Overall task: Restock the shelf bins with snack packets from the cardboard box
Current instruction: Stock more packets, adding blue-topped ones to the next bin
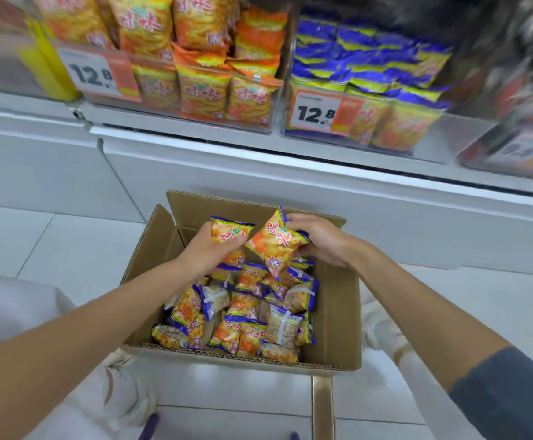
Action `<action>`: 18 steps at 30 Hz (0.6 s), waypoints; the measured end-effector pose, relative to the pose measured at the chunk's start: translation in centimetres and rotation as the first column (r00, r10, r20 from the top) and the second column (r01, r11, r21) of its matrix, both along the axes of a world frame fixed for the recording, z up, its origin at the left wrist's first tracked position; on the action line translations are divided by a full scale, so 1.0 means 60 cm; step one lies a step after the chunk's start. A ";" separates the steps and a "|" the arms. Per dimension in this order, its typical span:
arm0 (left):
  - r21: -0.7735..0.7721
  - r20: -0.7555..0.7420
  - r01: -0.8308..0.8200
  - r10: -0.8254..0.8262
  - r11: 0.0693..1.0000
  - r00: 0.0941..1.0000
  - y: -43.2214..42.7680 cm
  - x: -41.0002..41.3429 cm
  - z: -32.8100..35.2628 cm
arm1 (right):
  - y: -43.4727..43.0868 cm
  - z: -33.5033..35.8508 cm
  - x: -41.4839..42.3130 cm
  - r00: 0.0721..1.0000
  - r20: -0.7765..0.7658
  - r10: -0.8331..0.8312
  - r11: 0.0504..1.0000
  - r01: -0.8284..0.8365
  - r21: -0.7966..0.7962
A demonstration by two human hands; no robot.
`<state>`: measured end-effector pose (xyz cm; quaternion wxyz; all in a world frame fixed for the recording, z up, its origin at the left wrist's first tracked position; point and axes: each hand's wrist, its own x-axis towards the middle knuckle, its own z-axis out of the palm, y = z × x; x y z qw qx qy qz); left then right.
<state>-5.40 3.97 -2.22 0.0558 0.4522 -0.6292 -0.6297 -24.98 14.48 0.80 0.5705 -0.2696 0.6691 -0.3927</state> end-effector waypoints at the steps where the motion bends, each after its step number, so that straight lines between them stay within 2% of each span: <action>1: 0.077 -0.035 -0.017 0.020 0.997 0.999 0.008 -0.005 0.015 | 0.001 0.015 -0.001 1.000 -0.022 -0.013 1.000 0.012 -0.028; 3: 0.182 -0.117 -0.010 0.032 0.983 0.993 0.020 -0.016 0.041 | 0.005 0.044 -0.002 0.996 -0.092 -0.006 0.998 0.000 -0.064; 6: 0.285 -0.237 0.117 -0.048 0.951 0.970 0.032 -0.035 0.078 | 0.015 0.096 -0.002 0.979 -0.192 0.072 0.990 -0.093 -0.106; 8: 0.287 -0.285 0.195 -0.111 0.938 0.952 0.037 -0.050 0.105 | 0.024 0.128 -0.002 0.953 -0.286 0.102 0.980 -0.146 -0.136; 12: 0.298 -0.345 0.248 -0.138 0.922 0.928 0.037 -0.074 0.158 | 0.042 0.172 -0.013 0.926 -0.377 0.017 0.965 -0.114 -0.235; 16: 0.303 -0.419 0.344 -0.201 0.889 0.886 0.037 -0.088 0.210 | 0.050 0.206 -0.031 0.807 -0.590 0.002 0.935 -0.211 -0.285; 18: 0.222 -0.407 0.406 -0.293 0.887 0.865 0.035 -0.097 0.230 | 0.055 0.226 -0.039 0.839 -0.544 0.031 0.935 -0.217 -0.281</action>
